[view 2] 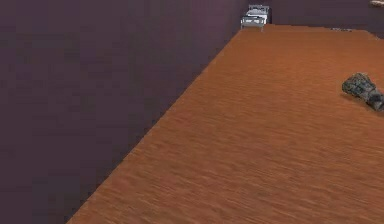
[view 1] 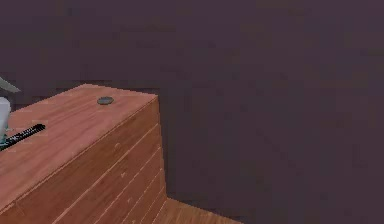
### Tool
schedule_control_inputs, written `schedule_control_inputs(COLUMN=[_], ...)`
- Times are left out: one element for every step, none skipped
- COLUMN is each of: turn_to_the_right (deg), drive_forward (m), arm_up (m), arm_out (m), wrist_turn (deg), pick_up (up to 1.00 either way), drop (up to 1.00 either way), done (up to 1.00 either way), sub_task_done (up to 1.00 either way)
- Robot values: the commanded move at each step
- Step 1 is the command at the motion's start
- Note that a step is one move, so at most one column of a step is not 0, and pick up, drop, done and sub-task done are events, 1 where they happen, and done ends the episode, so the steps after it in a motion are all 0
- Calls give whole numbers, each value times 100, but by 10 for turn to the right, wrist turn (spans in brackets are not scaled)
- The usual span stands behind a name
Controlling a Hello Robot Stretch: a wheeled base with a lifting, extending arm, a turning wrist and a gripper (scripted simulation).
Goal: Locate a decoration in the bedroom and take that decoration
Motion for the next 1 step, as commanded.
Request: schedule_control_inputs(turn_to_the_right=[-60], drive_forward=[0], arm_up=[0], arm_out=[0], wrist_turn=[0], pick_up=[0], drop=[0], done=[0], sub_task_done=[0])
